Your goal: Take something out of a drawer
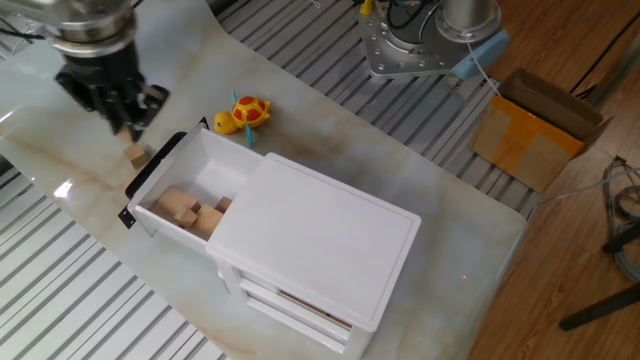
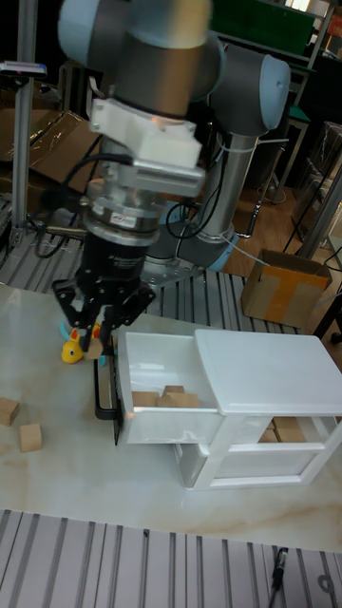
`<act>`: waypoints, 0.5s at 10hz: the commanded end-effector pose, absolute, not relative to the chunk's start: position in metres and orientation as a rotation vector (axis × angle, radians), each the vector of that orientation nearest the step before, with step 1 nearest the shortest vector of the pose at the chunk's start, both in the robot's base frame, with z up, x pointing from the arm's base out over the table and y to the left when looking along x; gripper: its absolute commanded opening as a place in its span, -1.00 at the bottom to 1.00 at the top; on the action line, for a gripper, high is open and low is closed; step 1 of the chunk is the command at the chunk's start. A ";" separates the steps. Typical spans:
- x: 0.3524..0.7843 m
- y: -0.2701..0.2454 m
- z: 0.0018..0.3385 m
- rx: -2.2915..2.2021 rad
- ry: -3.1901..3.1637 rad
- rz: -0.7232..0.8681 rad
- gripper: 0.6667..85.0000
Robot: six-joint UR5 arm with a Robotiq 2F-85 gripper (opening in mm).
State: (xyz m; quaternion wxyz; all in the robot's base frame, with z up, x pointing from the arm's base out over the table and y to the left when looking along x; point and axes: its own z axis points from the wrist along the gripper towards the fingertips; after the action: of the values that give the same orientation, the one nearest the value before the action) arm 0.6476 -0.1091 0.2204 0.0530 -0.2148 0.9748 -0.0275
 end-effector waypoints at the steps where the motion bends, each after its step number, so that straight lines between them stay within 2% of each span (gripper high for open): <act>1: 0.668 -0.144 0.201 -0.707 2.892 -0.041 -0.98; 5: 0.660 -0.144 0.192 -0.584 2.958 0.000 -0.98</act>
State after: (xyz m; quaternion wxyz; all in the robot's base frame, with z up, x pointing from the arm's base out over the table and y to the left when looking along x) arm 0.6618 -0.1388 0.1974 0.0681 -0.2154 0.9741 -0.0112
